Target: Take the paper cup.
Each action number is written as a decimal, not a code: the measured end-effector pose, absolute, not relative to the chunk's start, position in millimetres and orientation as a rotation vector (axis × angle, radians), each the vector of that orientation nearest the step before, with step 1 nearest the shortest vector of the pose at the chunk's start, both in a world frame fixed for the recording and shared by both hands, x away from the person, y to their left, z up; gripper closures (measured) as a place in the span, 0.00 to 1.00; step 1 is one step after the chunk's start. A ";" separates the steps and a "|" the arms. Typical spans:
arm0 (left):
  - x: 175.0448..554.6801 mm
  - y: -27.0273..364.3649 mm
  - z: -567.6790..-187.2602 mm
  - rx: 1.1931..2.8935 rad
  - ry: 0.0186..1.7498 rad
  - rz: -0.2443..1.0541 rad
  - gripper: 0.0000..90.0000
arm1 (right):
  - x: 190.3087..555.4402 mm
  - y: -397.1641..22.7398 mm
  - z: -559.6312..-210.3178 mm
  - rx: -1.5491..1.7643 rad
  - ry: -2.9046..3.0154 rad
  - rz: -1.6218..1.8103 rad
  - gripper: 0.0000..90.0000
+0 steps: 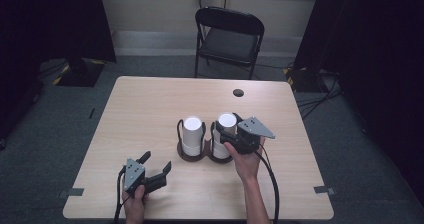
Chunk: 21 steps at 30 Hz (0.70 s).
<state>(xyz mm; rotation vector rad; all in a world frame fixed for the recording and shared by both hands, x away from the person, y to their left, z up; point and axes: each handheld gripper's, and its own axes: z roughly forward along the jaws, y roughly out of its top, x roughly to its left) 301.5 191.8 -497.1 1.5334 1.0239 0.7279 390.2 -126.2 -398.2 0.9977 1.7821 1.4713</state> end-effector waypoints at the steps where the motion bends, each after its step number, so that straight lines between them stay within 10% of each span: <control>1: 301.5 191.8 -497.1 1.533 1.024 0.728 0.18 | 390.4 -126.3 -397.1 0.996 1.780 1.475 0.38; 21: 301.6 192.4 -497.1 1.523 1.039 0.734 0.22 | 391.7 -127.2 -386.0 0.999 1.737 1.511 0.38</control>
